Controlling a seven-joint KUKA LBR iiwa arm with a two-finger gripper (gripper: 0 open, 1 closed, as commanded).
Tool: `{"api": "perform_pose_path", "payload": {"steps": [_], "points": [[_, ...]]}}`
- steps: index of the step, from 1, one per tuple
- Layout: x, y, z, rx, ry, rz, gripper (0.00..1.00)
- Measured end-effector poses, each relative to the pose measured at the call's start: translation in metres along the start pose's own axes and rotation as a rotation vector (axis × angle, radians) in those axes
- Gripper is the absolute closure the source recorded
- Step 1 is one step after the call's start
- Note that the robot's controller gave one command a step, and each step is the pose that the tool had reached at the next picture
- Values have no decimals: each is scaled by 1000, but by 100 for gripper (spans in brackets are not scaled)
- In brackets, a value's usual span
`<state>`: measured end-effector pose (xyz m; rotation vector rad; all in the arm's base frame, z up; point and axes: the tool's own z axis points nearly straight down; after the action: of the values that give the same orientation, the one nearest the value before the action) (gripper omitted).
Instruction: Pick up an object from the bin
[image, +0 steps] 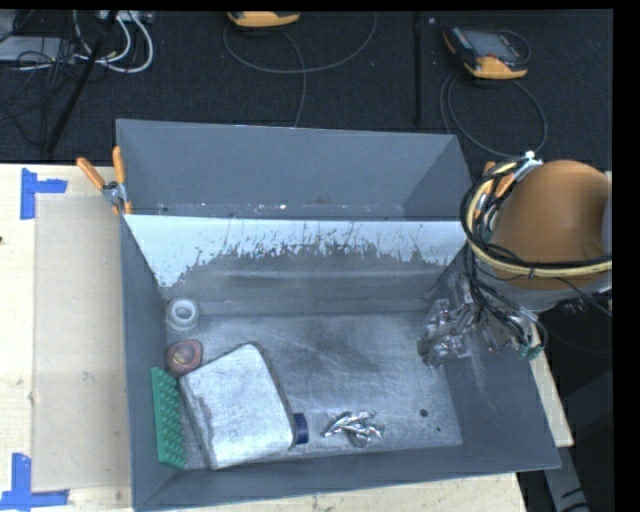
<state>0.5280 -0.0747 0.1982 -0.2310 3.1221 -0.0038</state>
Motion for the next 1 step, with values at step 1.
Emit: {"api": "perform_pose_path", "payload": {"steps": [1], "points": [[3, 2, 5, -3, 10, -3, 0]]}}
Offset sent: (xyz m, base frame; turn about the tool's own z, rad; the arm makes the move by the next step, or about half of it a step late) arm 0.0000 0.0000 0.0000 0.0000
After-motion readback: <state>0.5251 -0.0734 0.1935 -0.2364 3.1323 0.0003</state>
